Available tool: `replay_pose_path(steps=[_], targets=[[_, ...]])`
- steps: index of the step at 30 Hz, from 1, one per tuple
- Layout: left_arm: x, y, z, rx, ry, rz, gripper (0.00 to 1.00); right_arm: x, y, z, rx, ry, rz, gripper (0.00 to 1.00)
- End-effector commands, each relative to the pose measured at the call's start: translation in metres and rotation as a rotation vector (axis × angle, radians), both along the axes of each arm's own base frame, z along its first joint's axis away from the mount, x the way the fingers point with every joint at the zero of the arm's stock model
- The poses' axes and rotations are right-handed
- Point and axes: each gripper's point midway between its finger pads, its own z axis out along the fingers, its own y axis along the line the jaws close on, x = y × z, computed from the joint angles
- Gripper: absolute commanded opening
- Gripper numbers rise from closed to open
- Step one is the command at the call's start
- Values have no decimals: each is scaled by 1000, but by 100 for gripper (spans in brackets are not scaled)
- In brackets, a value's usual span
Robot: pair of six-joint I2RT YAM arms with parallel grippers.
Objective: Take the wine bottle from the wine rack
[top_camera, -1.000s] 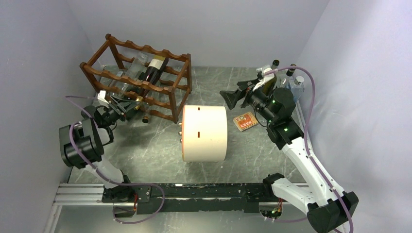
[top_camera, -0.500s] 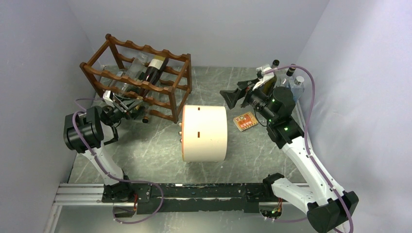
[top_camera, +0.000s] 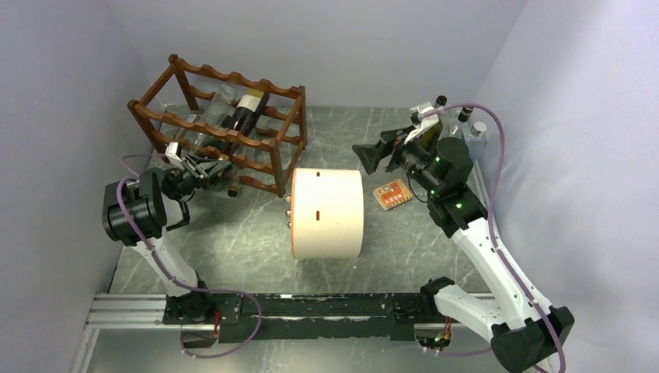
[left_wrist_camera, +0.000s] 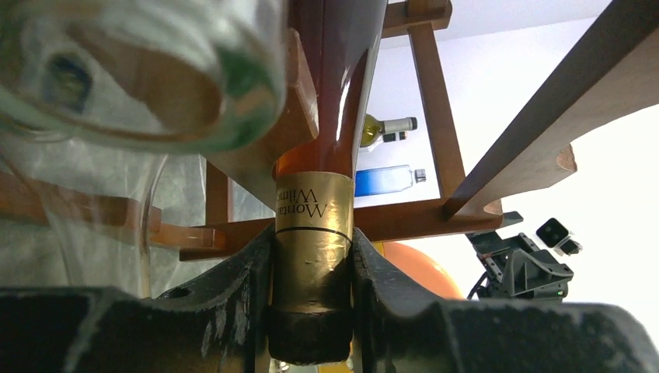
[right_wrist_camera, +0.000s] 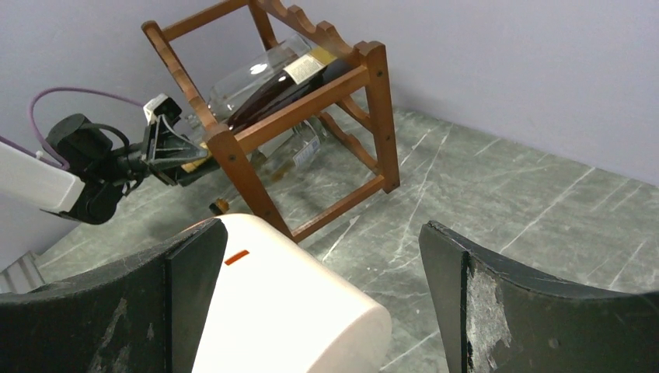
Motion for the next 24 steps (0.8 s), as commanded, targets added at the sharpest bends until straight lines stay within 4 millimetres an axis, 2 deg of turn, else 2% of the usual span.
replay_pose_path(steps=[1,9,17,20,24], targets=[[-18,3,45,44,-258,14,15,-8,-2,29,21,-66,0,100],[-43,3,64,57,-299,24,7,-3,10,20,36,-28,47,100],[-76,-2,72,50,-267,16,7,6,30,17,44,-2,62,100],[-88,-3,71,47,-226,24,7,5,56,14,3,-13,83,100],[-101,-9,81,81,-236,30,7,0,100,5,-78,-49,115,100]])
